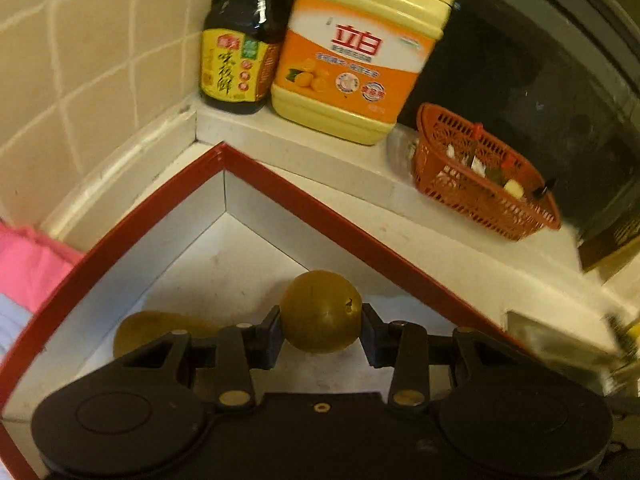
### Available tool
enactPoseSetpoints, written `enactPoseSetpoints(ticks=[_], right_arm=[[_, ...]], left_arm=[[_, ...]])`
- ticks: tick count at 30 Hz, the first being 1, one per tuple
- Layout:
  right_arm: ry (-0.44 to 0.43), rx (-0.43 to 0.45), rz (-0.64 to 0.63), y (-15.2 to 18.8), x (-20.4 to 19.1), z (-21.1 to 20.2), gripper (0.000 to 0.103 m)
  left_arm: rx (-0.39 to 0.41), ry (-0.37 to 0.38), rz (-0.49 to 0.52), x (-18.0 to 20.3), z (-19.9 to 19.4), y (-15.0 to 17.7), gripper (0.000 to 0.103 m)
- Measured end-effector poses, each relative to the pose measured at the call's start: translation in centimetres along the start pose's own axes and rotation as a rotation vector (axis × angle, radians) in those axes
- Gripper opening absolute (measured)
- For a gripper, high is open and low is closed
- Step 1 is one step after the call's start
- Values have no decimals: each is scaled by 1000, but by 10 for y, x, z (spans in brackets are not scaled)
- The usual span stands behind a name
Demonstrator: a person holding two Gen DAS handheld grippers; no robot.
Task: Organize fruits
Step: 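Carry both kiwis into the box and open both tools, then withdraw both tools from the box back over the mat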
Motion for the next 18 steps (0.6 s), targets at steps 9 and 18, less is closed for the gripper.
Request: enactPoseSetpoints(ticks=[9, 18], right_arm=[[22, -10, -1, 1, 0, 5, 48], [-26, 45, 34, -13, 5, -35, 49]], left_arm=[[-3, -4, 17, 4, 1, -2, 67], [91, -15, 1, -4, -65, -18, 67]])
Point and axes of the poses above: each gripper's, at about its wrist camera, not at the fingertips, and z roughly the way its jaws point, x to its right, y to its underside, the point moved 8 cm from there along z, roughly the way its jaws point, and after that the axes turned 13 degrees about x, right-handed, at the moved point
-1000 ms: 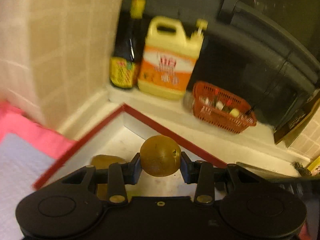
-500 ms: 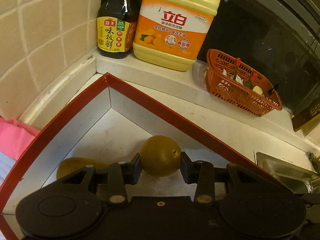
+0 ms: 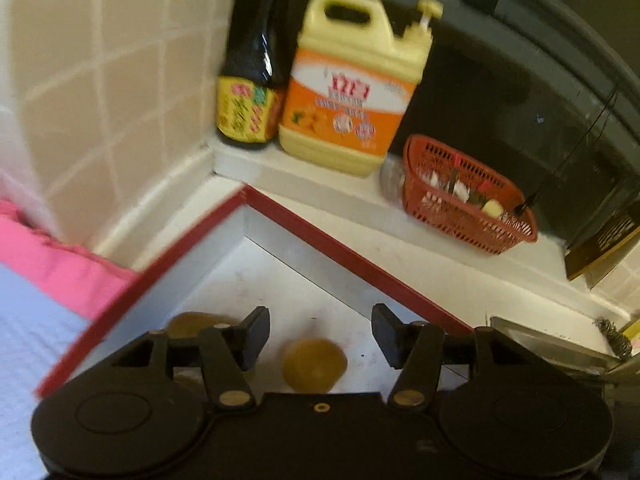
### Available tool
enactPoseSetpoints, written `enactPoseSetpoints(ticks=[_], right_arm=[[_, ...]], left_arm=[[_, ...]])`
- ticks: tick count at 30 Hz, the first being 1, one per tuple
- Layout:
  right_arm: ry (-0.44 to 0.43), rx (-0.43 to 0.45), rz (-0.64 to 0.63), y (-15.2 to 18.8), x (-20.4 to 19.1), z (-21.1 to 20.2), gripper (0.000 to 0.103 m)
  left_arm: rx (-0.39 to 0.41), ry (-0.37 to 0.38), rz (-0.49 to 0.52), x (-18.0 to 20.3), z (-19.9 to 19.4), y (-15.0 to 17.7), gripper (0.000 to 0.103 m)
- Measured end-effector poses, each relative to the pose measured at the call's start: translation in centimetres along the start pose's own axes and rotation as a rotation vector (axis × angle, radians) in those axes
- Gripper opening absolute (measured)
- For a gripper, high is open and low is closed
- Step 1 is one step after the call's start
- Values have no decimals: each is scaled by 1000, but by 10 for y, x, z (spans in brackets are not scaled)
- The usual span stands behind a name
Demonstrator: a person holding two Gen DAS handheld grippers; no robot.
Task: Organize fruits
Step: 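Withdraw both tools from the box back over the mat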
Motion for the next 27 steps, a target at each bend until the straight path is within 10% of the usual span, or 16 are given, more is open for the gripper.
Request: enactPoseSetpoints(ticks=[12, 27], right_arm=[[-78, 92, 20, -13, -26, -67, 57], [-276, 69, -170, 33, -169, -93, 65]], left_arm=[[208, -138, -126, -68, -173, 11, 70], [395, -533, -245, -182, -396, 71, 78]])
Point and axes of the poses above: each gripper's, at about its wrist camera, not at the fingertips, and z roughly the way its jaws point, x to its right, y to its underside, the point moved 8 cm from there along z, roughly the way its jaws point, and after that the axes turned 13 degrees about x, right-handed, at the moved point
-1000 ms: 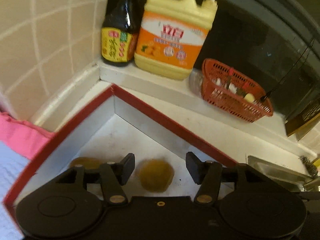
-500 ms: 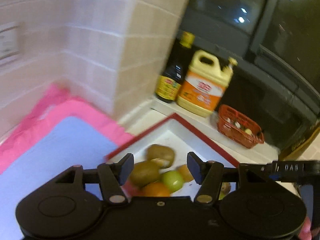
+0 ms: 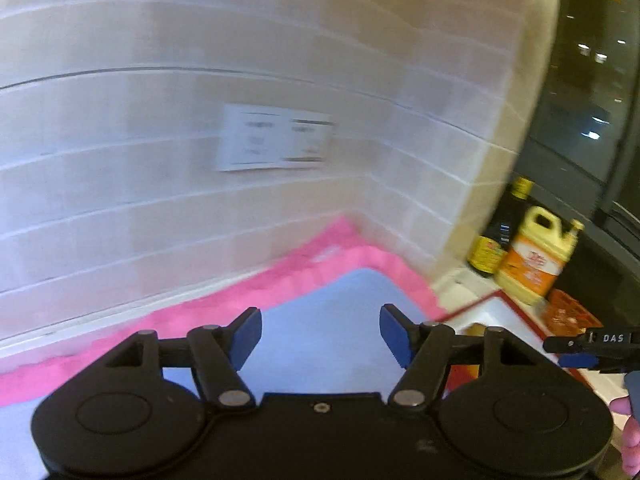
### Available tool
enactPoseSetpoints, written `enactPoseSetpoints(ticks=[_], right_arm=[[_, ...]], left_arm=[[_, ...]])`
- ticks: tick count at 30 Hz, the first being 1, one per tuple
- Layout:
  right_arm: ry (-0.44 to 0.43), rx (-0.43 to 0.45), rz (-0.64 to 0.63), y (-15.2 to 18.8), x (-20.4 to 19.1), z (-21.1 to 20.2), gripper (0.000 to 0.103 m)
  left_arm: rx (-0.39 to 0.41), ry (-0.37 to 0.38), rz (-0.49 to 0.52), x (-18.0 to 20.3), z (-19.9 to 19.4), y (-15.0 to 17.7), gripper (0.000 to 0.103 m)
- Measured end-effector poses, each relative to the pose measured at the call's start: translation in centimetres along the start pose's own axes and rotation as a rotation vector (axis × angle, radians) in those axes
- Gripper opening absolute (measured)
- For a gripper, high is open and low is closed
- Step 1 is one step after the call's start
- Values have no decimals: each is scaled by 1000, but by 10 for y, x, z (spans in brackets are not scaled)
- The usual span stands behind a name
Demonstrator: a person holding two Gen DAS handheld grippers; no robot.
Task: Organize fruits
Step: 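Withdraw both tools from the box back over the mat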
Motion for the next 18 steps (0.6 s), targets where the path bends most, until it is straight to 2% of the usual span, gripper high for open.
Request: enactPoseSetpoints(ticks=[4, 11, 18], right_arm=[[-53, -32, -46, 14, -41, 16, 68], [-154, -110, -141, 53, -118, 44, 69], [-239, -172, -334, 98, -189, 71, 69]], left_arm=[[-1, -96, -9, -44, -29, 6, 78], [-55, -237, -52, -103, -73, 43, 78], [-145, -295, -109, -130, -107, 103, 78]])
Point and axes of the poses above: each gripper's, at about its wrist camera, not at the fingertips, and z roughly the way its jaws point, x to its right, y to its underside, the point moved 8 cm from there along z, roughly the way its jaws point, and after that the axes turned 13 degrees about x, right-handed, at the moved point
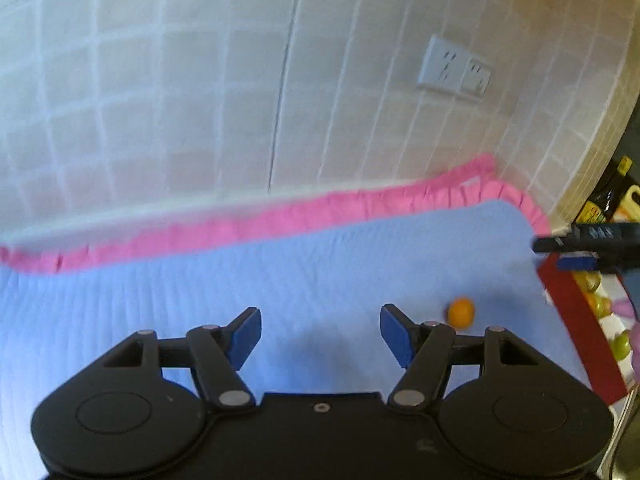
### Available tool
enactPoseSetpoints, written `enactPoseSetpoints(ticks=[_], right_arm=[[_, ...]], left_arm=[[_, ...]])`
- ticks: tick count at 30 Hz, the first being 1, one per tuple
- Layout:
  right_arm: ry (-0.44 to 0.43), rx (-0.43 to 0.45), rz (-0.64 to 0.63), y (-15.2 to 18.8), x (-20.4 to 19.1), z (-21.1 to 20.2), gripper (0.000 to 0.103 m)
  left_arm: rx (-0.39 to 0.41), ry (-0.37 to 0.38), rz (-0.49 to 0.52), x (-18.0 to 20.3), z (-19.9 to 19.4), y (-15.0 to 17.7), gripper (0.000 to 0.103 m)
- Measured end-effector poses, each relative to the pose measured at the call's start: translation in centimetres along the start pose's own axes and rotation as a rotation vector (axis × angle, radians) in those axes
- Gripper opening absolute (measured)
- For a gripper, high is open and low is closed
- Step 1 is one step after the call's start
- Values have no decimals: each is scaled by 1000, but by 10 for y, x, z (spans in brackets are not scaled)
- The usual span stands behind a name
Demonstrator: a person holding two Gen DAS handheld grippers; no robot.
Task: Organize fruits
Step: 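Withdraw both tools from the box back over the mat, then grasp a small tangerine with the left tool while the right tool grasps an orange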
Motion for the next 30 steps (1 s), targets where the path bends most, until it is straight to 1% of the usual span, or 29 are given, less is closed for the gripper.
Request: enactPoseSetpoints(ticks=[4, 8, 12, 16, 18, 19, 20, 23, 25, 27, 28, 29, 30], right_arm=[[-19, -50, -126, 22, -33, 25, 69], [-1, -105, -221, 48, -49, 50, 68], [15, -143, -235, 66, -50, 68, 67], [15, -149, -236, 75, -44, 76, 67], [7, -140, -234, 77, -42, 78, 69], [3, -136, -231, 79, -41, 79, 70], [1, -133, -225, 80, -39, 81, 71], [-13, -129, -206, 82, -35, 81, 71], [-13, -131, -226, 85, -35, 84, 71], [-6, -135, -259, 89, -35, 86, 67], [-11, -137, -268, 92, -35, 87, 65], [-14, -140, -271, 95, -35, 88, 61], [-17, -143, -270, 97, -35, 90, 58]], left_arm=[[-54, -12, -12, -1, 1, 39, 78], [-103, -14, 8, 10, 6, 71, 78], [-137, -12, 56, 24, 14, 93, 78], [-171, -14, 107, 32, 25, 109, 78], [-172, -15, 97, 33, 28, 113, 73], [-173, -11, 84, 33, 30, 114, 65], [-177, -6, 66, 34, 32, 116, 61], [-173, -7, 56, 36, 36, 119, 57], [-164, -12, 63, 38, 38, 119, 54], [-157, -18, 69, 39, 41, 118, 49], [-155, -21, 68, 39, 42, 118, 44], [-152, -24, 68, 39, 43, 118, 39], [-150, -27, 70, 39, 43, 118, 37]])
Point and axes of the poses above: each gripper's, at about its wrist camera, not at the fingertips, and z roughly the way its jaws point, x to its right, y to its underside, the point moved 8 cm from there along z, roughly the way its jaws point, and after that the axes turned 13 degrees about x, right-handed, at the moved point
